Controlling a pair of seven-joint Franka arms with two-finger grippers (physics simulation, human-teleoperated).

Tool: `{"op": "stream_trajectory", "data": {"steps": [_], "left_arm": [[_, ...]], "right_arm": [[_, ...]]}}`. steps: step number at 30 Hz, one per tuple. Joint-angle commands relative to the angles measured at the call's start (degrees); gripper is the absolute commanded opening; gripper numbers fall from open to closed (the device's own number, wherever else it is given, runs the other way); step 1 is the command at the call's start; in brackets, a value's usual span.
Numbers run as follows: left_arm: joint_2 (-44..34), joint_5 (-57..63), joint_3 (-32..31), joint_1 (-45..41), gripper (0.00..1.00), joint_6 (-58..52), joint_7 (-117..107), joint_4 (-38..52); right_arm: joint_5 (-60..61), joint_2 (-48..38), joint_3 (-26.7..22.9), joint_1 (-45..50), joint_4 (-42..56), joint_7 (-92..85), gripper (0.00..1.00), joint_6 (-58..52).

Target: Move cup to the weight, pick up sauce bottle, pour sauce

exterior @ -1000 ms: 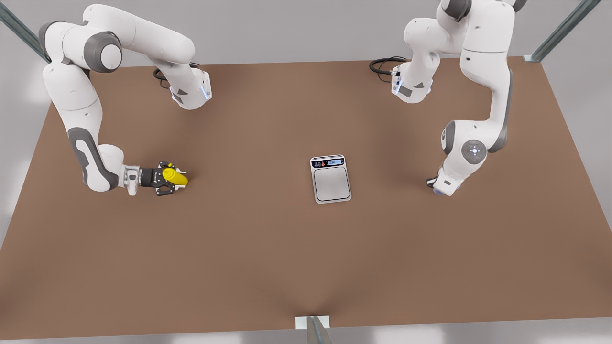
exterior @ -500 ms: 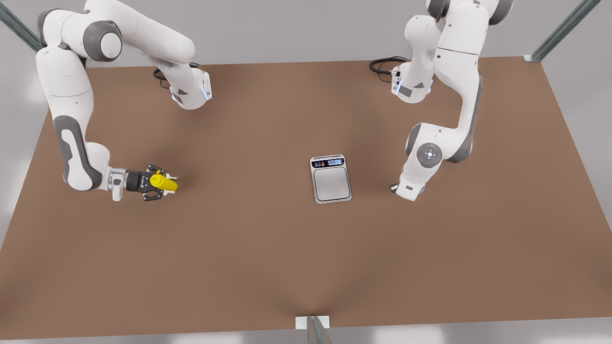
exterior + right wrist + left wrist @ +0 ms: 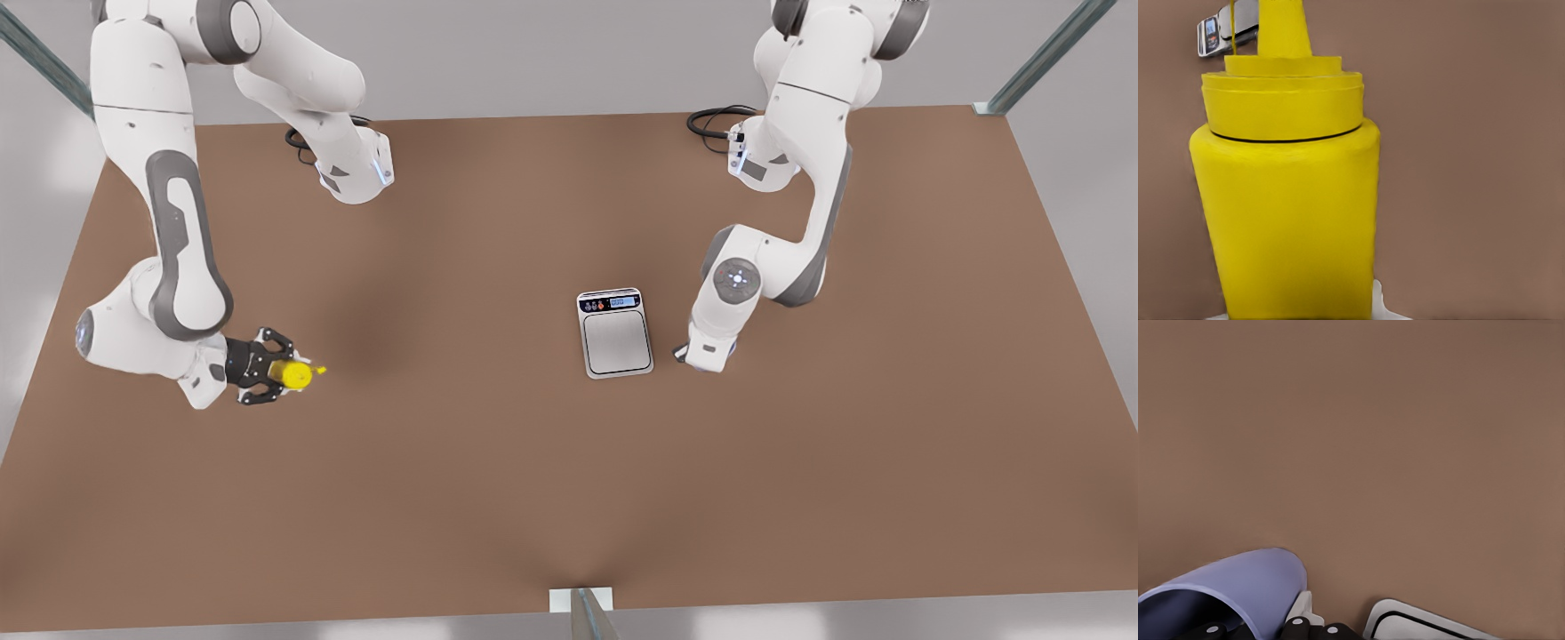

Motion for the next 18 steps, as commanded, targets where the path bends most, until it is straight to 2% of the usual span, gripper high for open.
{"op": "stream_trajectory", "data": {"steps": [1,7,11,15,18], "left_arm": [[0.31,-5.8,0.0,-0.43,0.21,0.14,-0.38,0.62],[3.74,-5.8,-0.79,-3.95,0.21,-1.88,-8.03,6.25],[7.17,-5.8,-1.23,-5.7,0.21,-1.96,-12.16,11.7],[11.47,-5.71,-1.23,-8.34,0.21,-4.16,-16.38,17.42],[12.18,-5.27,-1.23,-10.1,0.21,-4.42,-18.14,17.94]], "right_arm": [[-2.42,-0.45,1.18,-0.25,-0.19,2.57,0.57,1.3],[-28.18,-4.84,8.84,-0.16,-6.07,33.08,0.56,18.27],[-40.84,-9.68,9.28,2.39,-11.26,50.57,0.56,23.01],[-61.41,-10.82,9.28,5.64,-13.11,64.11,0.56,24.86],[-68.53,-11.26,9.28,6.43,-13.11,64.73,0.56,24.86]]}}
